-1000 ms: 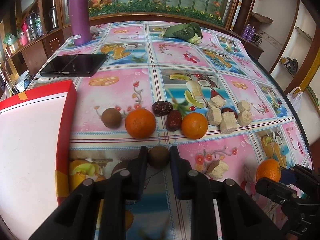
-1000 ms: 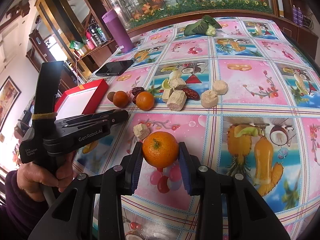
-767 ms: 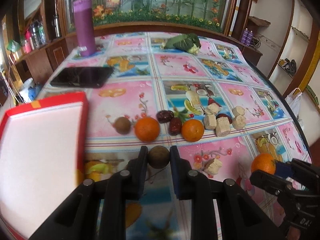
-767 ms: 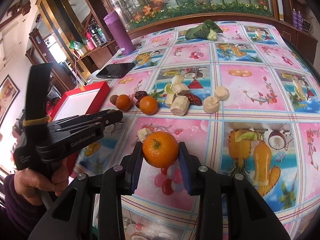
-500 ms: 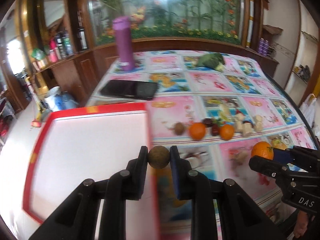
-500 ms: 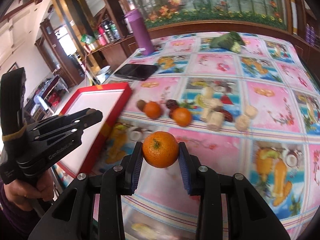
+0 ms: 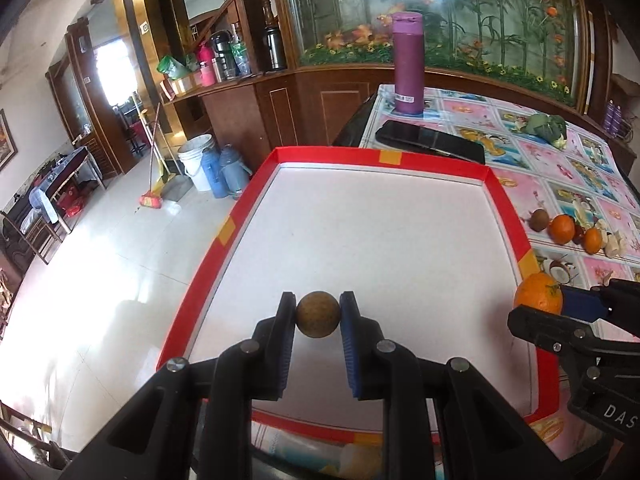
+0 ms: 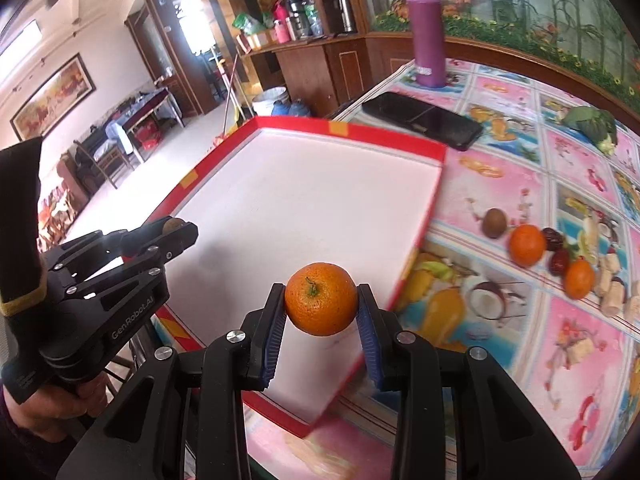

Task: Organize fruits
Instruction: 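Carry the orange and kiwi over the red tray with both grippers, then open both grippers to drop the orange and kiwi into the tray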

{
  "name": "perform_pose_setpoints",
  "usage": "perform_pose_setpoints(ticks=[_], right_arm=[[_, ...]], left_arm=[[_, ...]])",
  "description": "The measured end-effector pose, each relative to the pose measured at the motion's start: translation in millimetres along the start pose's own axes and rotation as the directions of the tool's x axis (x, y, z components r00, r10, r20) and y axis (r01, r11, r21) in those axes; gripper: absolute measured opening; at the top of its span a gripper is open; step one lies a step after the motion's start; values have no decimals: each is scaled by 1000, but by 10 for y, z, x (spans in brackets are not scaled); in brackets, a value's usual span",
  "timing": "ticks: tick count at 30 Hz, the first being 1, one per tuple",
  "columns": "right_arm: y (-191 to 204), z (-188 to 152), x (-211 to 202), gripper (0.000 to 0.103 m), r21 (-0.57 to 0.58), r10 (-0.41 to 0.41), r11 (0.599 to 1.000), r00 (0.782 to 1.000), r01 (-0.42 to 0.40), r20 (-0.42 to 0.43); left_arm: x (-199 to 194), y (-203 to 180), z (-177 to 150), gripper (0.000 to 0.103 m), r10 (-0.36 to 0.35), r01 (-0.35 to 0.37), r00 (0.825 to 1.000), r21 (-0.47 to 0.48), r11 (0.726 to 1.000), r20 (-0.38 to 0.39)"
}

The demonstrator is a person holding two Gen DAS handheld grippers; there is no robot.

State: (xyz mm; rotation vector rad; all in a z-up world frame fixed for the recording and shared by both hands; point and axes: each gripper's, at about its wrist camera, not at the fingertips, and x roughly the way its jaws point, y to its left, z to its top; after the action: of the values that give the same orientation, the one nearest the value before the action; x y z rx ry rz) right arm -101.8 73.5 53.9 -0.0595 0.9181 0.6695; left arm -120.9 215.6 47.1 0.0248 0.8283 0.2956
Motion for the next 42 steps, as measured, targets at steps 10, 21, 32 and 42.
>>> perform_pose_setpoints(ticks=[10, 21, 32, 42], right_arm=[[69, -55, 277, 34, -3, -38, 999, 997, 38, -72], [254, -170, 264, 46, -72, -76, 995, 993, 70, -88], [287, -277, 149, 52, -16, 28, 999, 993, -30, -111], [-567, -208, -749, 52, 83, 60, 994, 990, -70, 125]], left_arm=[[149, 77, -144, 25, 12, -12, 999, -3, 1000, -38], [105, 253, -200, 46, 60, -61, 998, -23, 998, -33], [-111, 650, -127, 55, 123, -120, 992, -115, 986, 15], [-311, -13, 121, 62, -79, 81, 996, -53, 995, 50]])
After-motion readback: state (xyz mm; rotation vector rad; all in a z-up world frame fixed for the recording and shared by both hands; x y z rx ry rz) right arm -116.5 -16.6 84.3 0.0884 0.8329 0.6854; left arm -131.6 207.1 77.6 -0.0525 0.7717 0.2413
